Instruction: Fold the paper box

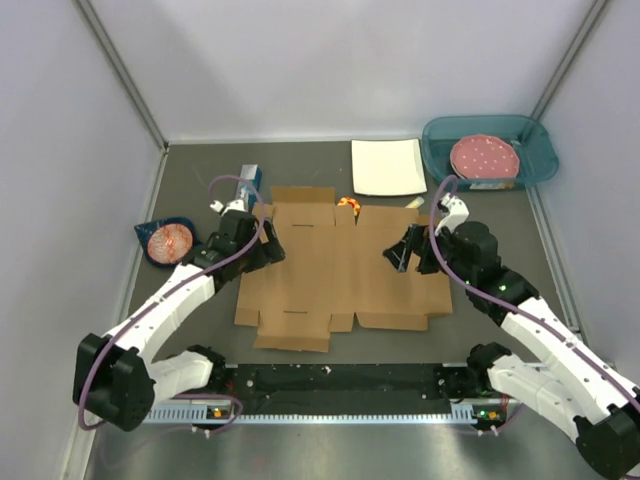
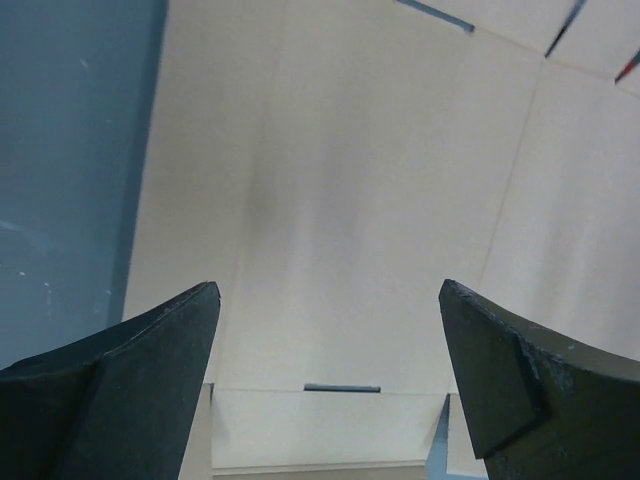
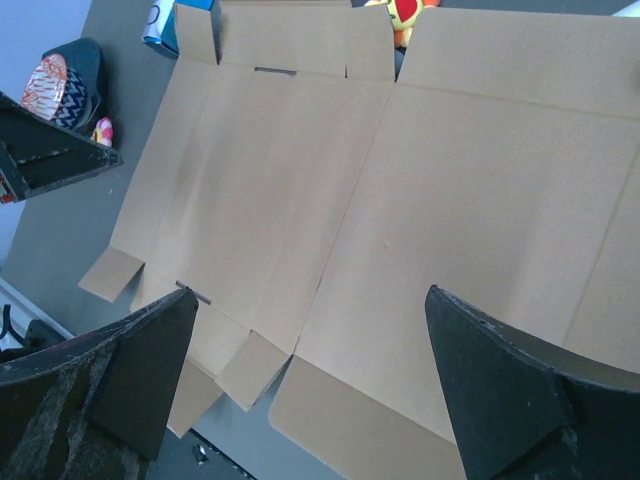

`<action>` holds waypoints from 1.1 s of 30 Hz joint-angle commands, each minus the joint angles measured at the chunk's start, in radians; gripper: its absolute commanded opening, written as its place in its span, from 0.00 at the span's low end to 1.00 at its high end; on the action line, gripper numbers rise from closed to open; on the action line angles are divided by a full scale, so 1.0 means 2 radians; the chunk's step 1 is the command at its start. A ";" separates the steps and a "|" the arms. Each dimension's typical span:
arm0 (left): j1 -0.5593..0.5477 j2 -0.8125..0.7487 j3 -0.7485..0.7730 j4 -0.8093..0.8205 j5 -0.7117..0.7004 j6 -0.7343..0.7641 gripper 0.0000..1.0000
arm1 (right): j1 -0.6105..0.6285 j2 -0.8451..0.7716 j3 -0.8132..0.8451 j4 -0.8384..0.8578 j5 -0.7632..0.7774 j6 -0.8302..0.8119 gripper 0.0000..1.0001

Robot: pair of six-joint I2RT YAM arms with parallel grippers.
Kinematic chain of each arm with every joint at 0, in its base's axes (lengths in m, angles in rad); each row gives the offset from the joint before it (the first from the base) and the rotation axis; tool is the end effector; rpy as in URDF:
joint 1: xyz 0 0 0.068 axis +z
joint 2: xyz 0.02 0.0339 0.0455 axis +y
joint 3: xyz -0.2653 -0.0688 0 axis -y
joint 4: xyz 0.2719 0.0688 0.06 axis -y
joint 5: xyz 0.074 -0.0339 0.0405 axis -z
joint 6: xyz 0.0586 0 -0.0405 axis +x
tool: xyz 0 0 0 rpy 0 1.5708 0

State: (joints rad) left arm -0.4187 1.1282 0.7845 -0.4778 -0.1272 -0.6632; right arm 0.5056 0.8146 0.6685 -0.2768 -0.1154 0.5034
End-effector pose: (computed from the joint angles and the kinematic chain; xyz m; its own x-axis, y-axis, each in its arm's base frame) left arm 0.2521 -0.1040 0.2214 -0.7268 -0.3450 -0.5939 -0.1562 0.9251 -0.3461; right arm 0.2034 0.1203 0.2720 -0.5909 0.2206 -0.7760 -0.3287 0.8126 0.4813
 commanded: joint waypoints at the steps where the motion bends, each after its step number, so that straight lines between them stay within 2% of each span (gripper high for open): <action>1: 0.035 -0.006 0.001 0.013 -0.004 0.005 0.98 | -0.004 -0.018 -0.005 0.010 0.006 -0.012 0.99; 5: 0.087 -0.026 -0.014 -0.009 -0.035 0.006 0.99 | -0.004 -0.027 -0.012 0.010 0.014 -0.011 0.99; 8: 0.138 -0.031 -0.030 -0.004 -0.014 0.011 0.99 | -0.004 -0.025 -0.013 0.011 0.016 -0.008 0.99; 9: 0.152 -0.025 -0.035 0.002 0.013 0.010 0.99 | -0.004 -0.022 -0.013 0.013 0.016 -0.008 0.99; 16: 0.157 0.051 -0.072 0.092 0.146 -0.015 0.95 | -0.004 -0.021 -0.018 0.031 0.000 0.001 0.99; 21: 0.168 0.098 -0.078 0.129 0.163 -0.017 0.94 | -0.004 -0.036 -0.027 0.042 -0.007 0.008 0.99; 23: 0.179 0.101 -0.094 0.150 0.186 -0.025 0.93 | -0.004 -0.044 -0.037 0.049 -0.011 0.013 0.99; 27: 0.186 0.101 -0.095 0.155 0.188 -0.017 0.89 | -0.004 -0.051 -0.054 0.061 -0.017 0.020 0.99; 28: 0.186 0.100 -0.097 0.157 0.193 -0.014 0.87 | -0.004 -0.051 -0.058 0.063 -0.018 0.021 0.99; 33: 0.184 0.102 -0.106 0.182 0.251 -0.004 0.40 | -0.004 -0.052 -0.063 0.065 -0.023 0.022 0.99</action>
State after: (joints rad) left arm -0.0513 1.3273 0.5888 -0.1936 0.2638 -0.6903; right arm 0.5056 0.7246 0.5400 -0.2016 -0.1394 0.5365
